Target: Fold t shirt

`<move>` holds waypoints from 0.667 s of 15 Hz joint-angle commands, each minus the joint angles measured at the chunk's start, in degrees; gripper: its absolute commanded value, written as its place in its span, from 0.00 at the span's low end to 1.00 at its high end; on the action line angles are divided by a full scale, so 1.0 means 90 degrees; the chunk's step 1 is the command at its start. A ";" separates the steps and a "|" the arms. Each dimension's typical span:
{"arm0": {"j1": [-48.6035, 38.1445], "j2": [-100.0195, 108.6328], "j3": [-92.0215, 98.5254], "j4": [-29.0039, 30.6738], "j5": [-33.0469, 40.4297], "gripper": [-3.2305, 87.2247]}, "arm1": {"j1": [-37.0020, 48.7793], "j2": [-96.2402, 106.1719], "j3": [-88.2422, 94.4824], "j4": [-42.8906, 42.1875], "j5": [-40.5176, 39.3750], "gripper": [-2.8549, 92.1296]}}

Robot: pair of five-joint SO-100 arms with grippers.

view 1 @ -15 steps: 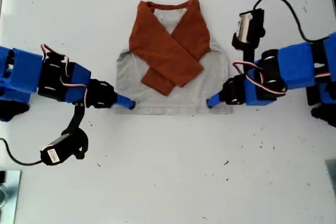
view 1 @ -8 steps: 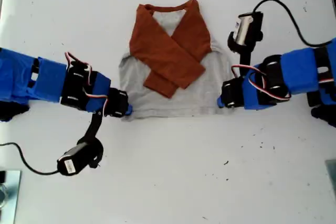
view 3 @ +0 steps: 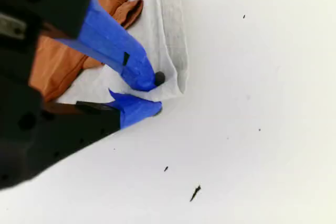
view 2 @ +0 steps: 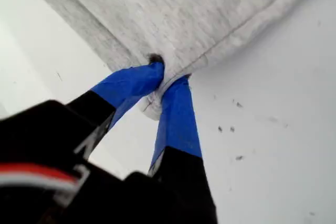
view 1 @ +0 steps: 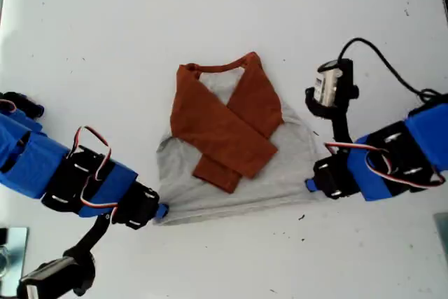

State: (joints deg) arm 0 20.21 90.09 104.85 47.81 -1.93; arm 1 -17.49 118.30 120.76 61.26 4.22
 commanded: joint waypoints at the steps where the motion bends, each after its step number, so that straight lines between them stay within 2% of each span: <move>1: -0.0518 0.0605 -0.0254 0.0293 0.0234 0.03 | 0.1182 0.0439 -0.0518 -0.0020 -0.1143 0.06; 2: -0.1104 0.0967 -0.0244 0.0674 0.0527 0.03 | 0.1963 0.0752 -0.0596 -0.0127 -0.1738 0.06; 4: -0.3037 0.1797 -0.0117 0.1768 0.0937 0.03 | 0.3760 0.1475 -0.0615 -0.0703 -0.2871 0.06; 5: -0.4385 0.2422 0.0352 0.1758 0.1172 0.03 | 0.5000 0.1865 -0.0303 -0.0937 -0.3203 0.09; 6: -0.5635 0.3115 0.0947 0.1357 0.1602 0.16 | 0.5957 0.2354 0.0371 -0.1504 -0.3555 0.41; 7: -0.6572 0.3760 0.1689 0.1152 0.1611 0.48 | 0.6650 0.3398 0.1279 -0.1797 -0.3574 0.42; 8: -0.7070 0.4541 0.2705 0.0459 0.1914 0.51 | 0.6982 0.4609 0.2178 -0.1582 -0.3428 0.42; 9: -0.7051 0.4902 0.3271 0.0234 0.2197 0.49 | 0.7041 0.5498 0.2686 -0.0752 -0.3301 0.42; 10: -0.6836 0.5127 0.3691 0.0332 0.2012 0.44 | 0.6826 0.6025 0.2959 0.0078 -0.3223 0.42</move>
State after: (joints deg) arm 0 -42.10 131.13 134.12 52.03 16.17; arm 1 44.38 163.48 145.46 53.35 -25.75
